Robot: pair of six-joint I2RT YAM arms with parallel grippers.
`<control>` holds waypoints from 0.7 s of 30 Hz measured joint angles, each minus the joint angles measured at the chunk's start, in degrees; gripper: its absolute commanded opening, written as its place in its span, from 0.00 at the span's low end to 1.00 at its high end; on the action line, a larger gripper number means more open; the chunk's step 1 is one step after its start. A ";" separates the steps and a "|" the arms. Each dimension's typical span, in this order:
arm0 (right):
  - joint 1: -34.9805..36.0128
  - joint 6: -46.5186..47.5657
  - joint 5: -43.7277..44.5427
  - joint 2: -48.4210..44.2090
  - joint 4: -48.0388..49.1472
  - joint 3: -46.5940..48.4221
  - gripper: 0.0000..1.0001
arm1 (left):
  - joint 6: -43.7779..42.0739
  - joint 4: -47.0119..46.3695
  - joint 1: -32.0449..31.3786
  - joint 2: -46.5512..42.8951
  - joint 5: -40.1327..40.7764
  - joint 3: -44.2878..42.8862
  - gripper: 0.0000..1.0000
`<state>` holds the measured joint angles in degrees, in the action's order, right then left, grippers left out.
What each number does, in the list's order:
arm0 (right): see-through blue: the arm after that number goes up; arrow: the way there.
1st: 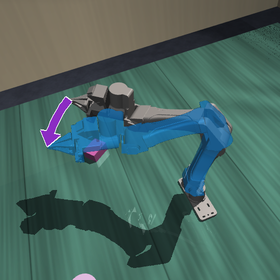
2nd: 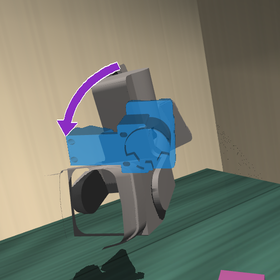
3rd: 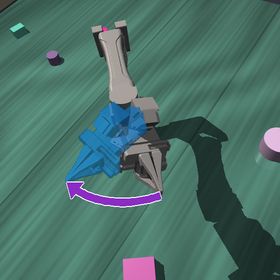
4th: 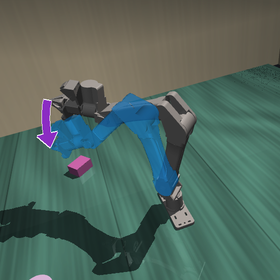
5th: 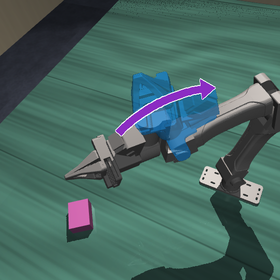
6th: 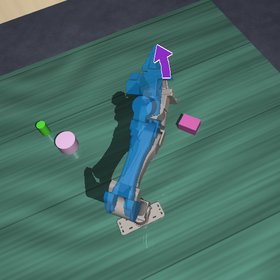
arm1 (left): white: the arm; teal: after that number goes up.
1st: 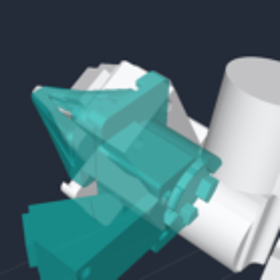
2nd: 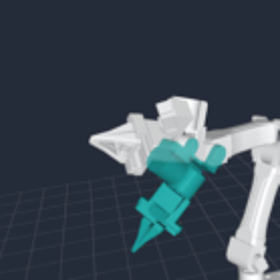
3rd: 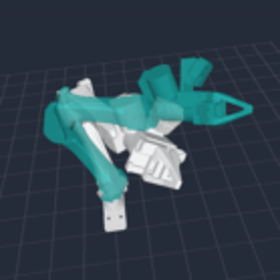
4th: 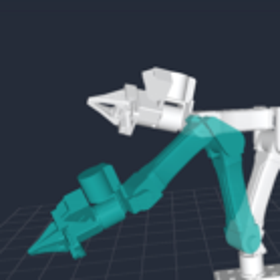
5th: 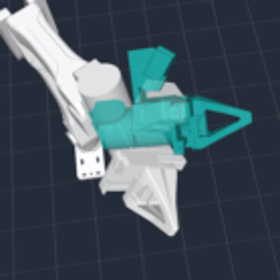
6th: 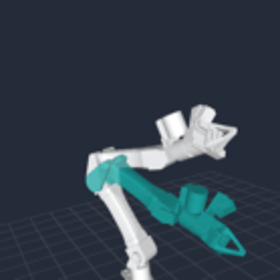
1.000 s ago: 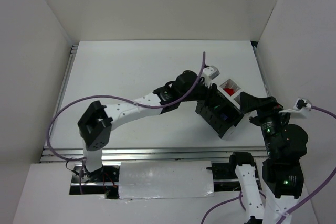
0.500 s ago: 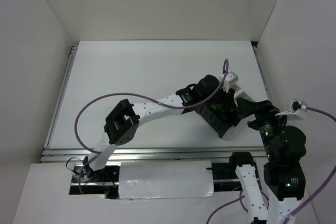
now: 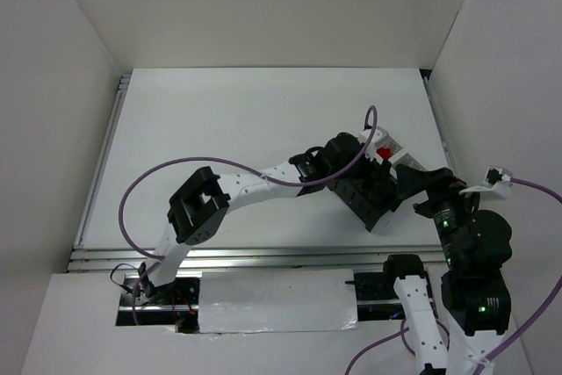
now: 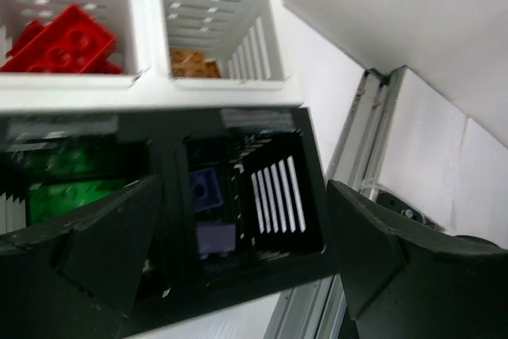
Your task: Sort the legos into containers by color
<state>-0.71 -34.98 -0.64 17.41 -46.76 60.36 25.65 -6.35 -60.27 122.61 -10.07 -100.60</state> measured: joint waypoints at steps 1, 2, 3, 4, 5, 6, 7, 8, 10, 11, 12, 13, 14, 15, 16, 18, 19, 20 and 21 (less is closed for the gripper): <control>0.00 0.39 -0.04 0.09 -0.04 0.09 1.00 | 0.00 0.02 0.00 -0.68 0.70 0.79 0.98; 0.00 0.90 -0.07 0.22 -0.17 0.35 1.00 | -0.02 0.44 0.00 -1.60 1.70 1.68 0.99; 0.00 1.49 -0.20 0.52 -0.44 0.76 1.00 | -0.07 1.07 0.00 -2.64 3.04 2.62 1.00; 0.00 2.19 -0.37 0.96 -0.87 1.55 1.00 | -0.02 2.29 0.00 -4.15 5.29 3.67 1.00; 0.13 2.84 -0.52 1.46 -1.20 2.40 1.00 | 0.04 3.78 0.00 -5.97 7.61 4.70 1.00; 0.68 3.67 -0.63 2.03 -1.60 3.43 1.00 | 0.04 5.42 0.07 -7.72 10.38 5.31 0.99; 1.64 4.66 -0.72 2.54 -2.03 4.55 1.00 | 0.11 7.89 0.07 -9.68 13.86 5.51 0.99; 2.95 5.81 -0.68 3.13 -2.29 5.73 1.00 | 0.42 10.58 0.20 -12.00 17.42 5.51 1.00; 6.25 7.98 1.33 3.98 -3.04 7.69 1.00 | 1.68 16.06 0.81 -17.29 25.68 5.51 1.00; 8.46 9.05 3.26 4.20 -3.39 8.52 1.00 | 2.38 19.15 1.38 -20.06 29.55 5.57 1.00; 10.82 10.01 5.77 4.26 -3.93 9.20 1.00 | 3.26 21.92 1.99 -23.17 33.90 5.99 1.00; 13.68 10.93 7.67 4.24 -4.68 9.92 1.00 | 4.28 24.52 2.64 -26.49 37.94 6.62 1.00; 16.39 11.98 10.16 4.09 -5.49 10.75 1.00 | 5.16 27.58 3.37 -30.25 41.86 7.50 1.00; 18.80 12.81 12.66 3.85 -6.40 11.74 1.00 | 6.36 30.64 4.26 -34.18 45.83 8.48 1.00; 20.55 13.66 15.37 3.67 -7.78 12.74 1.00 | 7.85 33.88 5.18 -38.29 49.88 9.31 0.99; 23.89 14.67 18.23 3.34 -10.10 16.31 1.00 | 10.21 40.39 6.32 -45.92 57.00 10.62 1.00; 25.05 15.10 19.65 3.21 -11.10 18.34 1.00 | 11.63 43.65 6.40 -49.18 59.84 10.99 1.00; 26.01 15.43 20.61 3.06 -12.11 20.46 1.00 | 13.79 48.24 6.36 -53.27 63.43 11.04 1.00; 26.69 15.67 21.33 2.86 -12.96 22.58 1.00 | 15.50 51.63 6.25 -56.54 65.85 10.91 1.00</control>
<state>25.98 -19.31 20.69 20.27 -59.72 82.94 41.15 45.28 -54.02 66.06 55.79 -89.69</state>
